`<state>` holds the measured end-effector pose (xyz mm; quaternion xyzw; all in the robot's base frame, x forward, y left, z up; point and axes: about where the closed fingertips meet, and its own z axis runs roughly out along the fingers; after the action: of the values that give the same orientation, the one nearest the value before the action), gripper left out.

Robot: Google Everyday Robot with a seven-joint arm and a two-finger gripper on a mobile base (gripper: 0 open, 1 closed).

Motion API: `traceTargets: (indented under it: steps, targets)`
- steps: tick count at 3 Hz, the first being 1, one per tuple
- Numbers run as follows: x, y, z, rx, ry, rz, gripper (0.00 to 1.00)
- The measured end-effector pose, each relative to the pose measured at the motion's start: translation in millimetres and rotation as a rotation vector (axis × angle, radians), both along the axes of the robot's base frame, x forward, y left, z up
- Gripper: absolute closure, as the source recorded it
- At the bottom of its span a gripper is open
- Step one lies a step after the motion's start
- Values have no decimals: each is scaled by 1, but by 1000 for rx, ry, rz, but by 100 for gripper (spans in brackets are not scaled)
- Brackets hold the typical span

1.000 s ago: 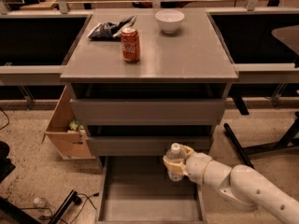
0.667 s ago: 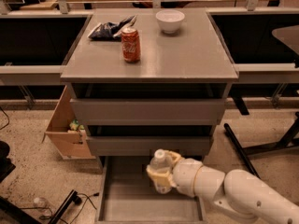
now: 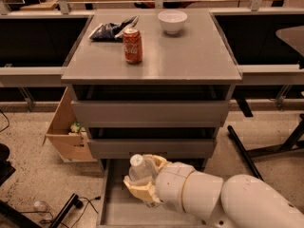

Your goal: Pick blue plastic bottle from bottom drawer and place on counter

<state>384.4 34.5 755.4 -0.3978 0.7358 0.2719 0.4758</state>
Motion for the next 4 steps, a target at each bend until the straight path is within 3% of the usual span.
traceTargets:
  steps: [1,3,4]
  targets:
    - [-3,-5,7,-70,-26,-21,100]
    - [3,-9,22,-61,-42,-17,100]
    - [23,-39,73,-15,-44,-111,100]
